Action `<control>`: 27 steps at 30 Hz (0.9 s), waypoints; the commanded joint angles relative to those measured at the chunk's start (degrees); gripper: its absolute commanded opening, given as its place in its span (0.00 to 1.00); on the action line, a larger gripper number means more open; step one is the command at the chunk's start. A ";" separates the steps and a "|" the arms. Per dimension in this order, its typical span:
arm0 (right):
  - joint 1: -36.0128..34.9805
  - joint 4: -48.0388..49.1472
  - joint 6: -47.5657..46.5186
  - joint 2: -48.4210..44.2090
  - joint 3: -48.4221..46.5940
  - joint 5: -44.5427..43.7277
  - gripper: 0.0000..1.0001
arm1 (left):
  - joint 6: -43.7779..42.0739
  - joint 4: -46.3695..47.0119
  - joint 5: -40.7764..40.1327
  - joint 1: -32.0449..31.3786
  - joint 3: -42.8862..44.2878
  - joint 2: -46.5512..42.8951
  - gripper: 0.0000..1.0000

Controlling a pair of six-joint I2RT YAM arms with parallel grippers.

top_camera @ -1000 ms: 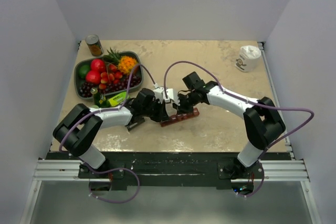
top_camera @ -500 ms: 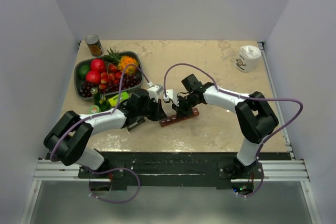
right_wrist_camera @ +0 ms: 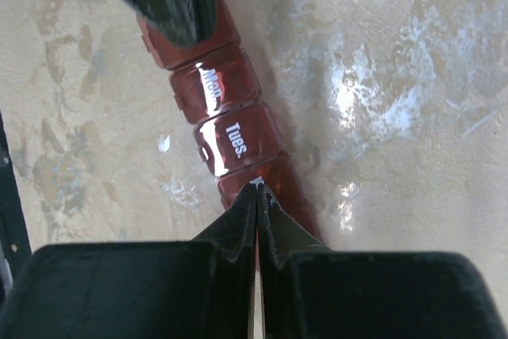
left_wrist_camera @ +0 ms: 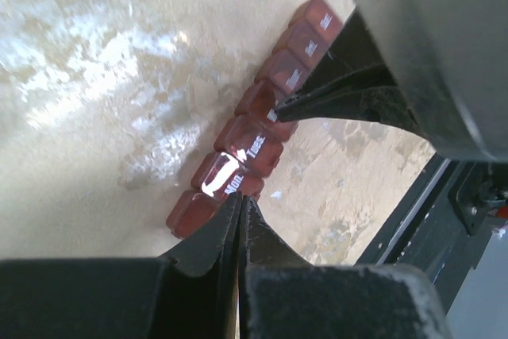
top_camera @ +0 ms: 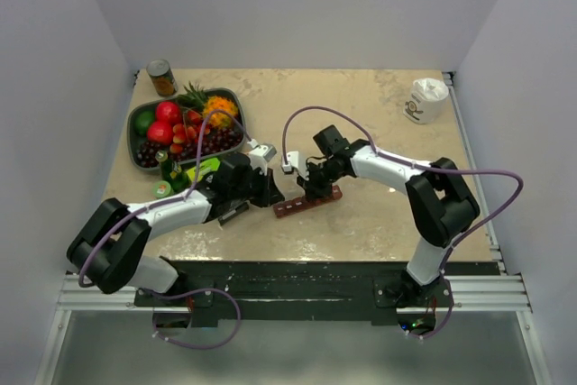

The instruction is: Sort the pills into containers

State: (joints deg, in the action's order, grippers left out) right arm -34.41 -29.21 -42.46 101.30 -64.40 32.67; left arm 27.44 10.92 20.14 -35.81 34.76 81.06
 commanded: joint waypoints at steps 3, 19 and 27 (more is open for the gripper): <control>0.49 -2.78 -2.01 -7.59 0.41 1.35 0.02 | -2.30 0.07 -2.12 1.62 0.22 -6.96 0.05; 0.05 -0.50 -1.66 3.73 3.14 -6.64 0.01 | -3.54 -2.30 -2.91 3.03 -0.57 -9.86 0.05; 0.57 -2.86 -1.14 0.67 0.69 -3.49 0.01 | -3.71 -2.48 -2.47 3.29 -0.49 -10.39 0.05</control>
State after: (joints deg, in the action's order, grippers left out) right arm -34.11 -27.57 -43.33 101.49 -63.33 32.25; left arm 24.95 7.62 17.74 -32.99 34.48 72.31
